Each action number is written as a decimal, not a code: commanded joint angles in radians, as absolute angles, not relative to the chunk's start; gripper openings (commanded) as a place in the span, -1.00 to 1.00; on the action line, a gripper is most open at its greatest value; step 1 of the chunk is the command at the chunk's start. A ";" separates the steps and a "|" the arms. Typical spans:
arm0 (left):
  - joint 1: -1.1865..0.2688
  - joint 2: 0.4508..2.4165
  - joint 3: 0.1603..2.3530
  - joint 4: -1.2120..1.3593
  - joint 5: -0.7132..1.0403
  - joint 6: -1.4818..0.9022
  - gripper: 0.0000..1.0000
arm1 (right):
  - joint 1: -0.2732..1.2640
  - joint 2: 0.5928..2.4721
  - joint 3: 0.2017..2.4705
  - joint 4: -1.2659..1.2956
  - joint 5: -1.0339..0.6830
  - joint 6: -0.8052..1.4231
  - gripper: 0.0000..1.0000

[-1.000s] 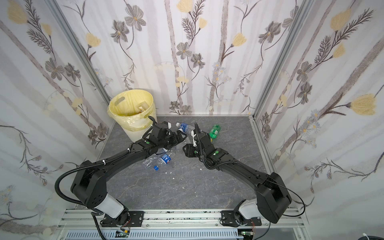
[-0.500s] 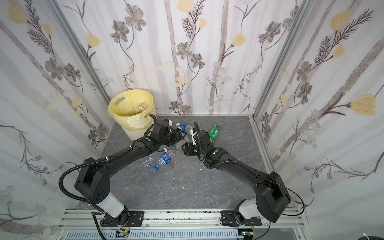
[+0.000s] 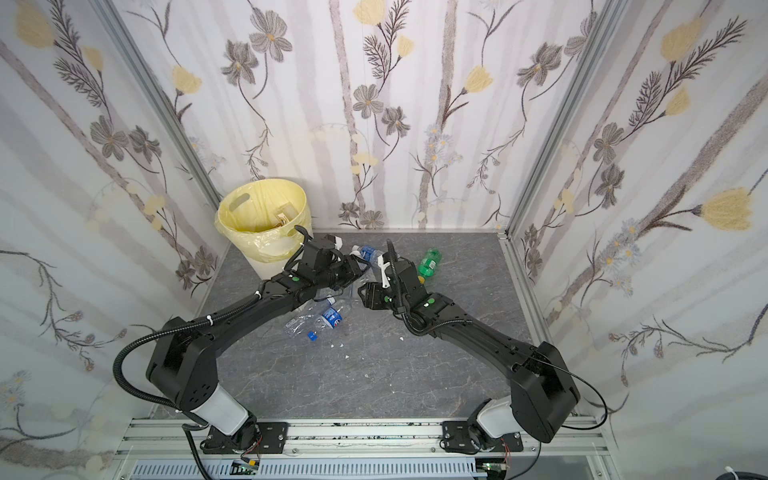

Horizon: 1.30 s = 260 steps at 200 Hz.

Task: Throw the plastic bottles in the bin
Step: 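Carry the clear bottle over the bin with the left gripper while the right withdraws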

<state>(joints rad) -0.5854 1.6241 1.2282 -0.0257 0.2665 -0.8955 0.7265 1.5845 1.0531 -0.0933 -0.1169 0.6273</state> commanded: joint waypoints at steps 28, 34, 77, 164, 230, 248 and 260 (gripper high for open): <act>-0.572 1.595 1.221 -0.034 0.268 -0.862 0.01 | 0.727 1.575 1.066 -0.051 -0.108 0.627 0.46; -0.568 1.592 1.217 -0.035 0.269 -0.860 0.01 | 0.727 1.570 1.066 -0.053 -0.106 0.625 0.50; -0.518 1.569 1.222 -0.041 0.304 -0.834 0.01 | 0.729 1.516 1.064 -0.087 -0.079 0.606 0.74; -0.375 1.471 1.392 -0.099 0.275 -0.625 0.03 | 0.756 1.502 1.278 -0.160 0.045 0.481 0.99; -0.210 1.435 1.557 -0.151 0.217 -0.531 0.08 | 0.842 1.688 1.619 -0.277 0.082 0.331 0.99; -0.160 1.446 1.604 -0.152 0.214 -0.533 0.06 | 0.879 1.743 1.720 -0.315 0.086 0.301 0.99; -0.136 1.463 1.617 -0.153 0.217 -0.551 -0.09 | 0.891 1.782 1.753 -0.313 0.064 0.297 0.99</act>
